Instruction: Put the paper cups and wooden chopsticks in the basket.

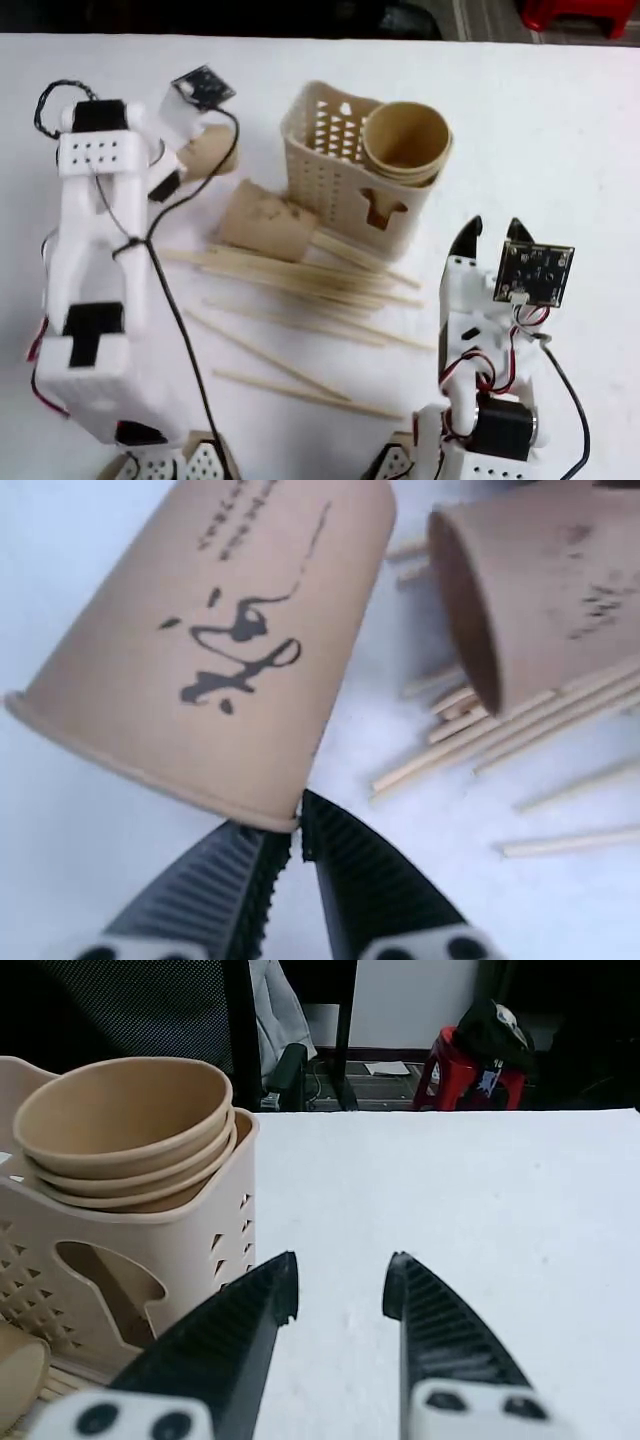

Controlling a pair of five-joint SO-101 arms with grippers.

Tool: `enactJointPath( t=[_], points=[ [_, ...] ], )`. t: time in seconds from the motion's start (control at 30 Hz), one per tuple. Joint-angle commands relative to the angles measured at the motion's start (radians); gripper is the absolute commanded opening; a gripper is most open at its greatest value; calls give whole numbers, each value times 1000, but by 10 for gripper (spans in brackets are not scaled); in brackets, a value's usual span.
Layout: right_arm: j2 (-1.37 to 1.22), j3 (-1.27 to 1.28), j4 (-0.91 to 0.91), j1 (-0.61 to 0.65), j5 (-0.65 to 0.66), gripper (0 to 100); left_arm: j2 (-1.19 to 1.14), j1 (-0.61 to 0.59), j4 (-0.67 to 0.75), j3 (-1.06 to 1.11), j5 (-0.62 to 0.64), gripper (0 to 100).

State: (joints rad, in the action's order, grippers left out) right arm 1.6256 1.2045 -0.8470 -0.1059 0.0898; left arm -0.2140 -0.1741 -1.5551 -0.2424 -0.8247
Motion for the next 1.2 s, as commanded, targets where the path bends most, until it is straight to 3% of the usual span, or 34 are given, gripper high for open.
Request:
enactJointPath(
  t=[0.0, 0.2, 0.5, 0.83, 1.17],
  points=[
    [10, -5, 22, 8, 11, 149, 185, 70, -91, -43, 12, 22],
    [15, -5, 22, 4, 11, 149, 387, 162, -104, -44, 149, 22],
    [15, -5, 22, 4, 11, 149, 590, 341, -52, -46, 219, 22],
    [15, -5, 22, 4, 11, 149, 595, 565, 17, -44, 229, 22],
    [15, -5, 22, 4, 11, 149, 552, 665, 38, -44, 230, 22]
  ],
)
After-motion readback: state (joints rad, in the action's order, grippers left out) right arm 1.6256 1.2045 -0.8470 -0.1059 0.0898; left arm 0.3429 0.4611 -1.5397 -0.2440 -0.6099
